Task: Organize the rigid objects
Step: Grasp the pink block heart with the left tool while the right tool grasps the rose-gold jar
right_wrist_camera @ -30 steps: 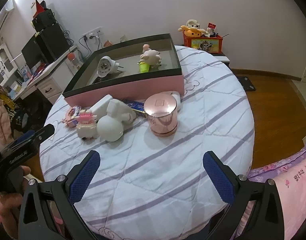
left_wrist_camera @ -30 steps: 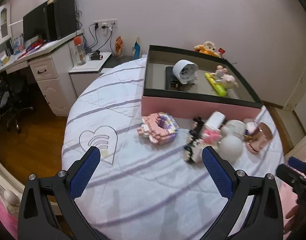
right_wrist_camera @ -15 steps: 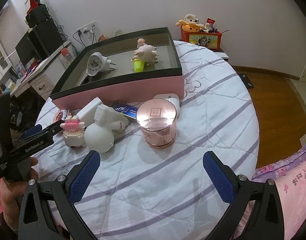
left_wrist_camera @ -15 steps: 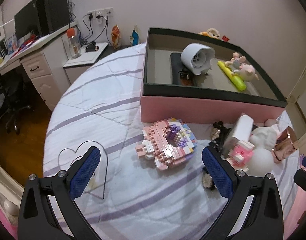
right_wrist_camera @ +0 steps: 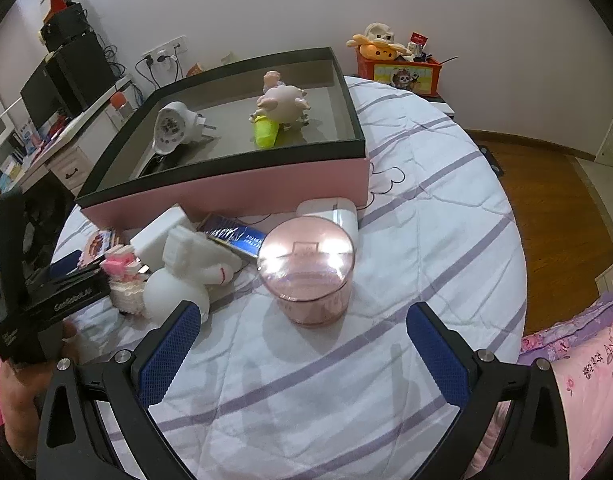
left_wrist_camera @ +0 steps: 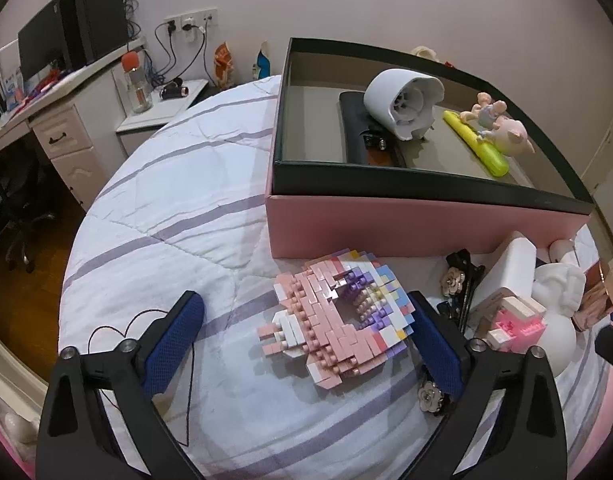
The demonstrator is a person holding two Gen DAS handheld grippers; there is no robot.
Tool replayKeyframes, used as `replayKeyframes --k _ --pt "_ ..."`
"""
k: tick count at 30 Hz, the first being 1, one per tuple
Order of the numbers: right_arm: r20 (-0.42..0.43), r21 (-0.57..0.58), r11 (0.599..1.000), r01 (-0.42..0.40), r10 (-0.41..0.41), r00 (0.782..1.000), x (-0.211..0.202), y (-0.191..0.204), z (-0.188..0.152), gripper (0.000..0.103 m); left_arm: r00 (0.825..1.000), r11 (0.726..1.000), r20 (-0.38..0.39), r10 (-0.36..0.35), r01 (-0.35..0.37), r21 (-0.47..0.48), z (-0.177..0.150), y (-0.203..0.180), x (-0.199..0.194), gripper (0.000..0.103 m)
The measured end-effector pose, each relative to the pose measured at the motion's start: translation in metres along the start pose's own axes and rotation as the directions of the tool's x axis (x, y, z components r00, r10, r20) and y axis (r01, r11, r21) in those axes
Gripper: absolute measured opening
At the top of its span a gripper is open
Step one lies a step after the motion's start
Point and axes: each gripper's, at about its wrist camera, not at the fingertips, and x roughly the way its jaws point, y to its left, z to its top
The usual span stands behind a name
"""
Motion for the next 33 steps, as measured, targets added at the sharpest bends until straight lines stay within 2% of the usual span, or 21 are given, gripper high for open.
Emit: replayKeyframes --k 5,6,7,12,14,19,21,23,27,33 --pt "0.010 0.007 1.000 0.013 -0.013 1.000 0.002 -0.003 0.001 0.103 0.999 0.999 0.018 -0.029 0.028 0.021 -0.002 -0.003 -0.004 0.073" --pt "0.011 0.008 1.000 0.016 -0.016 1.000 0.003 -0.004 0.001 0.103 0.999 0.999 0.018 -0.035 0.035 0.024 -0.002 -0.003 -0.005 0.066" --pt "0.012 0.010 1.000 0.018 -0.018 1.000 0.004 -0.005 0.001 0.103 0.999 0.999 0.018 -0.039 0.039 0.029 -0.002 -0.004 -0.005 0.065" --pt "0.023 0.013 0.999 0.036 -0.036 0.999 0.008 -0.009 -0.001 0.102 0.999 0.998 0.020 -0.049 0.048 0.033 -0.004 -0.003 -0.008 0.064" --pt "0.026 0.015 0.999 0.039 -0.040 0.999 0.010 -0.010 -0.001 0.097 0.999 0.998 0.022 -0.048 0.047 0.037 -0.006 -0.004 -0.011 0.064" --pt "0.038 0.014 0.999 0.030 -0.031 0.999 0.015 -0.011 0.001 0.093 0.999 0.998 0.026 -0.042 0.041 0.043 -0.009 -0.004 -0.017 0.064" --pt "0.041 0.010 0.999 0.031 -0.032 0.999 0.018 -0.011 0.004 0.087 0.999 0.999 0.030 -0.039 0.038 0.039 -0.011 -0.003 -0.021 0.064" --pt "0.044 0.009 0.999 0.031 -0.031 0.999 0.021 -0.012 0.006 0.070 0.999 0.999 0.035 -0.034 0.033 0.037 -0.011 -0.002 -0.024 0.064" --pt "0.048 0.003 1.000 0.001 -0.001 0.999 0.023 -0.011 0.006 0.049 0.998 0.999 0.052 -0.025 0.023 0.031 -0.010 0.002 -0.033 0.064" --pt "0.063 0.011 1.000 -0.017 0.017 0.998 0.017 -0.014 0.003 0.049 0.997 0.999 0.072 -0.026 0.024 0.030 -0.010 0.005 -0.048 0.064"
